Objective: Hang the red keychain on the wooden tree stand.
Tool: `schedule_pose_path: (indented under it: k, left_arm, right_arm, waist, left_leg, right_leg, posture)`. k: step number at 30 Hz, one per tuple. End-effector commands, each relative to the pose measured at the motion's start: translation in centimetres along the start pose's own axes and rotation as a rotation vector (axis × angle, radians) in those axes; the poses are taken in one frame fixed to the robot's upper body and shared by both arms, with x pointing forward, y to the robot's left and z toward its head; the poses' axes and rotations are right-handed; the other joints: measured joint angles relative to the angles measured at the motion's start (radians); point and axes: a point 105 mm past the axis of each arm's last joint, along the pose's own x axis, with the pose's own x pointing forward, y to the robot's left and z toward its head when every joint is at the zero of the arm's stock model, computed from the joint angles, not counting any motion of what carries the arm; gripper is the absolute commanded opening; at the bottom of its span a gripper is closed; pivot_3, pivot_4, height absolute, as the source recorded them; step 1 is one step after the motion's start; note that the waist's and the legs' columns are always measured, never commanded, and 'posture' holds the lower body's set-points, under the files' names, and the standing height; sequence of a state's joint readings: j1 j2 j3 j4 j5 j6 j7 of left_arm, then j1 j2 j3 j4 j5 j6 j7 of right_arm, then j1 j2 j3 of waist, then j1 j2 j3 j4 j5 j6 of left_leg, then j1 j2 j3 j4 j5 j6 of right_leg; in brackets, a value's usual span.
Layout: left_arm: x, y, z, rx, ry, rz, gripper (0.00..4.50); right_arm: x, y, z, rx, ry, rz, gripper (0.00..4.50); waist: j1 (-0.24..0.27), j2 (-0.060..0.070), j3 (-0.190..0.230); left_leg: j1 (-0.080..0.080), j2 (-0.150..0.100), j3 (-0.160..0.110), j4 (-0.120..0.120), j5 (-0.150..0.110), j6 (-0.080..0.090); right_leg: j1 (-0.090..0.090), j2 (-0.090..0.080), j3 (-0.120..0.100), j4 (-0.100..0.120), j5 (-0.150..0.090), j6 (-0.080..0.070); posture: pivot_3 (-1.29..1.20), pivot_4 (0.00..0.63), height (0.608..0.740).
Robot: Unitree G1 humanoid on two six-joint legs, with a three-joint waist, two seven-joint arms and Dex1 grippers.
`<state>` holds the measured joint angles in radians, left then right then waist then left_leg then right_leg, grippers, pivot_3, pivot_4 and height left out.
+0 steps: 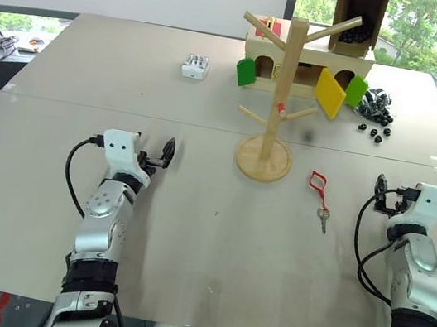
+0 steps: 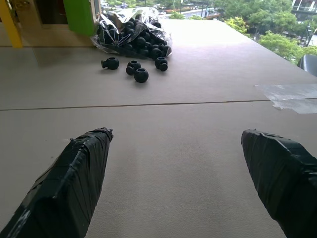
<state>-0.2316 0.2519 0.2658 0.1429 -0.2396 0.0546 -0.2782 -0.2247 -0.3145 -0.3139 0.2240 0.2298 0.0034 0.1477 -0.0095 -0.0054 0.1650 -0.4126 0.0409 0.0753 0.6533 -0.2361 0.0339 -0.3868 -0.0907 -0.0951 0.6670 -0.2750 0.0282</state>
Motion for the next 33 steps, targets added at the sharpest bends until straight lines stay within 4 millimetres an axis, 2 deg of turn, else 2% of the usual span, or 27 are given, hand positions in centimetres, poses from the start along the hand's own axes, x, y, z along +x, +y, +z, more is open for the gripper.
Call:
schedule_pose_path:
  k: [1, 4, 7, 9, 12, 16, 20, 22, 33]
  left_arm:
    - [0.0, -0.7, 1.1, 0.026, -0.042, -0.06, 4.41]
    - [-0.5, -3.4, 1.5, 0.013, -0.064, -0.235, 4.41]
    - [-2.0, -6.7, 2.1, -0.015, -0.088, -0.468, 4.41]
    - [-3.5, -8.7, 2.2, 0.022, -0.089, -0.638, 4.41]
    - [-5.9, -10.3, 2.3, 0.013, -0.067, -0.857, 4.41]
    - [-7.8, -11.0, 2.9, 0.034, -0.081, -1.0, 4.41]
    - [-8.6, -11.5, 3.4, 0.024, -0.118, -1.076, 4.41]
    - [-9.0, -11.8, 3.1, 0.05, -0.118, -1.099, 4.41]
    - [-8.9, -11.9, 2.8, 0.056, -0.127, -1.108, 4.41]
  right_arm:
    - [0.1, -0.3, 1.5, -0.007, -0.045, -0.002, 4.5]
    - [0.2, 0.3, 1.1, 0.008, -0.014, 0.043, 4.5]
    - [0.1, 2.1, 1.1, 0.022, 0.03, 0.153, 4.5]
    - [-0.2, 3.6, 1.6, 0.022, 0.06, 0.235, 4.5]
    - [-0.6, 5.6, 3.4, 0.048, 0.106, 0.313, 4.5]
    - [-1.7, 8.5, 6.2, 0.063, 0.159, 0.418, 4.5]
    - [-3.2, 11.0, 7.6, 0.009, 0.231, 0.491, 4.5]
    - [-3.8, 11.5, 7.5, -0.017, 0.256, 0.495, 4.5]
    - [-6.0, 12.5, 4.0, -0.135, 0.456, 0.403, 4.5]
  waist:
    - [0.0, 0.0, 0.0]
    - [0.0, 0.0, 0.0]
    - [-0.001, 0.0, 0.0]
    - [-0.003, 0.0, 0.0]
    - [-0.004, 0.0, 0.0]
    - [-0.001, 0.0, 0.0]
    - [0.0, 0.0, 0.0]
    - [0.003, 0.0, 0.0]
    - [0.001, 0.0, 0.0]
  left_leg:
    - [0.0, 0.0, 0.0, 0.0, 0.0, 0.0]
    - [0.0, 0.0, 0.0, 0.0, 0.0, 0.0]
    - [0.0, 0.0, 0.001, 0.0, 0.0, 0.0]
    - [0.0, 0.0, 0.001, 0.0, 0.0, 0.0]
    - [0.0, 0.002, 0.001, 0.0, 0.0, 0.0]
    - [0.0, 0.004, 0.001, 0.0, -0.002, 0.003]
    - [-0.001, 0.004, 0.0, 0.0, -0.003, 0.004]
    - [-0.002, 0.004, 0.0, 0.0, -0.003, 0.004]
    - [-0.003, 0.004, 0.0, 0.0, -0.003, 0.005]
  right_leg:
    - [0.0, 0.0, 0.0, 0.0, 0.0, 0.0]
    - [0.0, 0.0, 0.0, 0.0, 0.0, 0.0]
    - [0.0, 0.0, 0.0, 0.0, 0.0, 0.0]
    - [-0.001, 0.0, 0.0, 0.0, 0.0, 0.0]
    - [-0.001, 0.002, 0.001, 0.0, 0.0, 0.0]
    - [-0.002, 0.002, 0.001, 0.001, 0.0, -0.001]
    - [-0.002, 0.002, 0.0, 0.0, 0.001, -0.002]
    - [-0.003, 0.002, 0.0, 0.0, 0.001, -0.002]
    - [-0.003, 0.003, 0.0, -0.002, 0.001, -0.002]
  posture:
    - [0.0, 0.15, 0.74]
    - [0.0, 0.15, 0.74]
    - [0.0, 0.15, 0.74]
    - [0.0, 0.15, 0.74]
    - [0.0, 0.15, 0.74]
    - [0.0, 0.15, 0.74]
    - [0.0, 0.15, 0.74]
    - [0.0, 0.15, 0.74]
    - [0.0, 0.15, 0.74]
